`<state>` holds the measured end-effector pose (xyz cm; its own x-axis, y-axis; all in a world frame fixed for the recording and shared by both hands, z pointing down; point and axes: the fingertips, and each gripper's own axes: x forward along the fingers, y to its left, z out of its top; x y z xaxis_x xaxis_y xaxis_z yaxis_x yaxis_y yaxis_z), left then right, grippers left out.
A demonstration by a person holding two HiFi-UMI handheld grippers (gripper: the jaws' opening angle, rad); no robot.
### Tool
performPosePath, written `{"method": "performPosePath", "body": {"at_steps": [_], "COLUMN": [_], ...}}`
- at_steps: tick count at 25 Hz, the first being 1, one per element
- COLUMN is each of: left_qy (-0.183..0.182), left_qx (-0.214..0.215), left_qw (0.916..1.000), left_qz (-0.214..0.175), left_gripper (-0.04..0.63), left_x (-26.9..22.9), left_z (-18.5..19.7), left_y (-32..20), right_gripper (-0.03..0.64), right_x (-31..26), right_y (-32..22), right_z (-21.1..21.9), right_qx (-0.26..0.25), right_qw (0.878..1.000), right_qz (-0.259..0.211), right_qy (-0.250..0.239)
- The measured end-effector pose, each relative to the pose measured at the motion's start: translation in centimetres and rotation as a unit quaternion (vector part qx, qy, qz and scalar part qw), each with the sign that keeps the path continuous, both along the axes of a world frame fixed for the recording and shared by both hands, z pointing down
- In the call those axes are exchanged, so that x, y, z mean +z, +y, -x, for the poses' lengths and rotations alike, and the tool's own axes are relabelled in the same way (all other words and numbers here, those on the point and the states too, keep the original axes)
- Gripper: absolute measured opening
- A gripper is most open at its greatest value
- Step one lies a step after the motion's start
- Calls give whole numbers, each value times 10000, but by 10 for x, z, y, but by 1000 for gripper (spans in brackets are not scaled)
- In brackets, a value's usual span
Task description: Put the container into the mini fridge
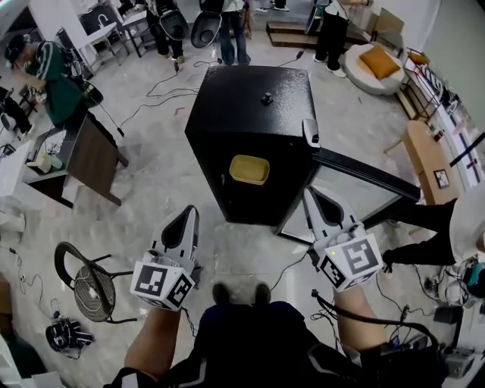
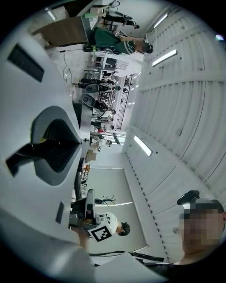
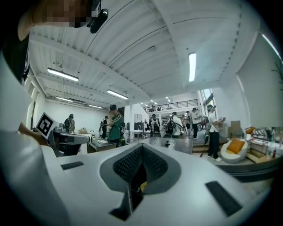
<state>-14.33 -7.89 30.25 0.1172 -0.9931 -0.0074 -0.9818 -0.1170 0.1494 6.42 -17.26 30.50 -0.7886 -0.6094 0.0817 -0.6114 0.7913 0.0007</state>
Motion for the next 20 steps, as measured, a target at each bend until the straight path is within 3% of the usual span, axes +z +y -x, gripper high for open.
{"method": "performPosePath", "body": {"at_steps": [13, 20], "left_qy": [4, -63], "left_qx": [249, 169], "left_qw": [9995, 9995], "left_qz": [-216, -265], "left_gripper": [8, 8], "left_x": [-21, -27], "left_z": [31, 40], "left_y": [13, 17], "right_gripper": [15, 15], "right_x": [-22, -31], "right_y": [25, 30], "right_z": [6, 7], "right_qx": [879, 1095], "right_qw": [9957, 9934], "right_qz": [-277, -319], "right_qy": [48, 70]}}
